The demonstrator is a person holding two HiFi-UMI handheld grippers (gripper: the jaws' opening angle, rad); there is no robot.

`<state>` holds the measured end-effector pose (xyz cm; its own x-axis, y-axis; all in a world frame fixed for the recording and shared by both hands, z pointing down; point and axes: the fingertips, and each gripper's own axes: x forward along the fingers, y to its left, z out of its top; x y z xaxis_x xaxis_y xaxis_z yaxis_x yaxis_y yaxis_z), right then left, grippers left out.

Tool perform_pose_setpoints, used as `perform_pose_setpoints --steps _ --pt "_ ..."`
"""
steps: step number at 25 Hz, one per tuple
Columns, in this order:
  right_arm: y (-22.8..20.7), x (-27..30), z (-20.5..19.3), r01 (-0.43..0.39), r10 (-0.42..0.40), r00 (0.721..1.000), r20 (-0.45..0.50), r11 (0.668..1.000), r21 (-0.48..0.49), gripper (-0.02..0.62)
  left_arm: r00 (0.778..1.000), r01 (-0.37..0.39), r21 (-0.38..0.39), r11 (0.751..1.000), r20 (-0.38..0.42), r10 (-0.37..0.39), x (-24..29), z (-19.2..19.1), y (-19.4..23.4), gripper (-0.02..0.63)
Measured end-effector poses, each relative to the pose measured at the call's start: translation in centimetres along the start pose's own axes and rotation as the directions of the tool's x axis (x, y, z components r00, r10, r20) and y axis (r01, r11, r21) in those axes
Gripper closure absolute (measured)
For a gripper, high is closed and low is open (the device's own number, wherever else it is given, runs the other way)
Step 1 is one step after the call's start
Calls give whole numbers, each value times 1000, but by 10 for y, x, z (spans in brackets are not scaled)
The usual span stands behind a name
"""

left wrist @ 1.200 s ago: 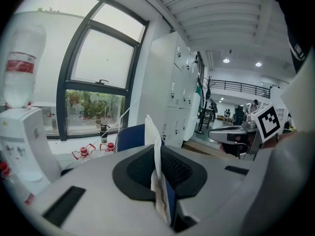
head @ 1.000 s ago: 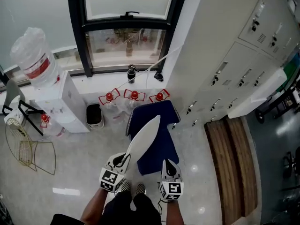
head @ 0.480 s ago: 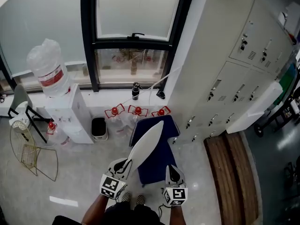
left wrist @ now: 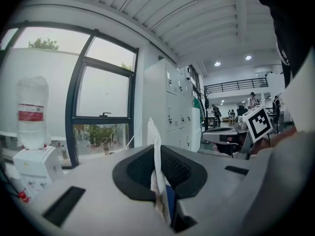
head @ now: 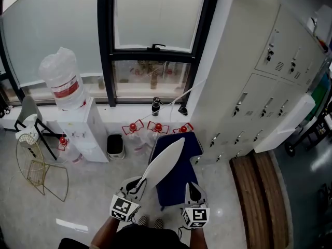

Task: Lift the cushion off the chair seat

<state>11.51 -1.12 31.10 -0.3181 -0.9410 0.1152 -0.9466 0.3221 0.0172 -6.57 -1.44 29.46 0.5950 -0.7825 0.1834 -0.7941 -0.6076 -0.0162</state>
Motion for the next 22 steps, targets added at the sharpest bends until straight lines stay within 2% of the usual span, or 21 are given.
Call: perform_pose_setpoints --steps 12,22 --pt "10 4 -3 -35 35 999 -2 999 -7 566 1000 -30 -2 1000 -3 30 -11 -3 11 568" --pt "9 14 -3 -37 37 999 -8 999 -6 566 1000 -23 3 1000 -2 23 -4 -1 17 568"
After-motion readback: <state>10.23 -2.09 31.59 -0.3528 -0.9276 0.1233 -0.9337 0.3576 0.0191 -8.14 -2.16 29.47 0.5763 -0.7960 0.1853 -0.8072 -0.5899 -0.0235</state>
